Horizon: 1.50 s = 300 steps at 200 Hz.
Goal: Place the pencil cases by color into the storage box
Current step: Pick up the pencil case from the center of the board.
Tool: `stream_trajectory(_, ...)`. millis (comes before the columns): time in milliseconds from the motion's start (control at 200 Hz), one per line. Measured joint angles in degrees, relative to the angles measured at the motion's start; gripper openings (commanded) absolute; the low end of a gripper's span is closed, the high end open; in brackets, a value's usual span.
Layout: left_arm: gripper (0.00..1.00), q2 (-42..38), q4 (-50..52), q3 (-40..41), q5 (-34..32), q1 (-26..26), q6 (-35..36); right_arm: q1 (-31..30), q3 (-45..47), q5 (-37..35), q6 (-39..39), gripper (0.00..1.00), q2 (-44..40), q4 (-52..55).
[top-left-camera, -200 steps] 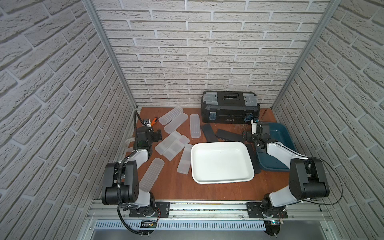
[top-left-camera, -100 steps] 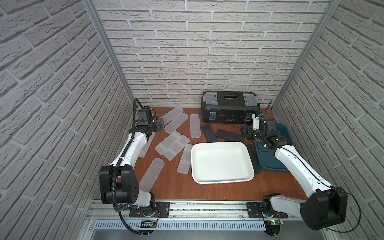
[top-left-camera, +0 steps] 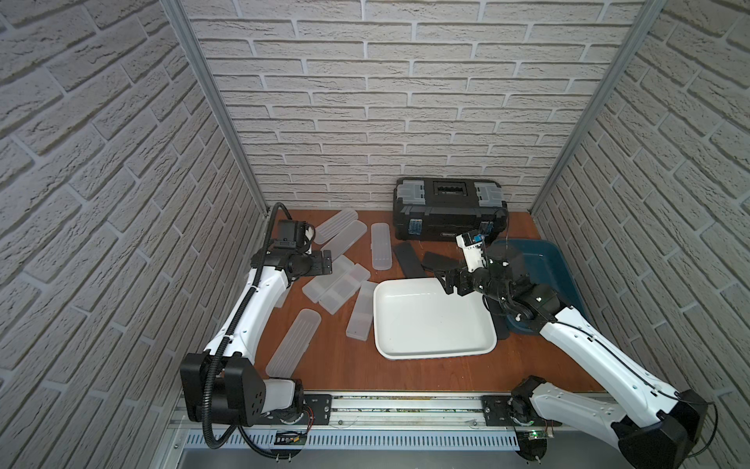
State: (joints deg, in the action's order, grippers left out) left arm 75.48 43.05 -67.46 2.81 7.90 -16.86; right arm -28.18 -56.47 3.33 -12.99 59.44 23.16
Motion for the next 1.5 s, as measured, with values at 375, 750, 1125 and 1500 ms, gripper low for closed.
stream_trajectory(375, 0.98, 0.8, -0.5, 8.8, -0.8, 12.2, -5.9, -2.4, 1.7, 3.0, 2.5, 0.93, -1.7, -6.7)
stream_trajectory(750, 0.97, 3.2, -6.2, 17.6, -5.1, 21.3, -13.9, -3.1, 3.8, 3.3, 3.4, 0.93, -2.1, -12.4)
stream_trajectory(1125, 0.96, 2.1, -11.5, 23.5, -6.9, 25.7, -16.9, -3.8, 4.4, 3.5, 3.8, 0.93, -3.8, -15.4)
stream_trajectory(1500, 0.97, -1.7, -16.9, 28.4, -6.8, 28.5, -19.3, -5.0, 5.4, 3.8, 3.8, 0.93, -5.3, -17.0)
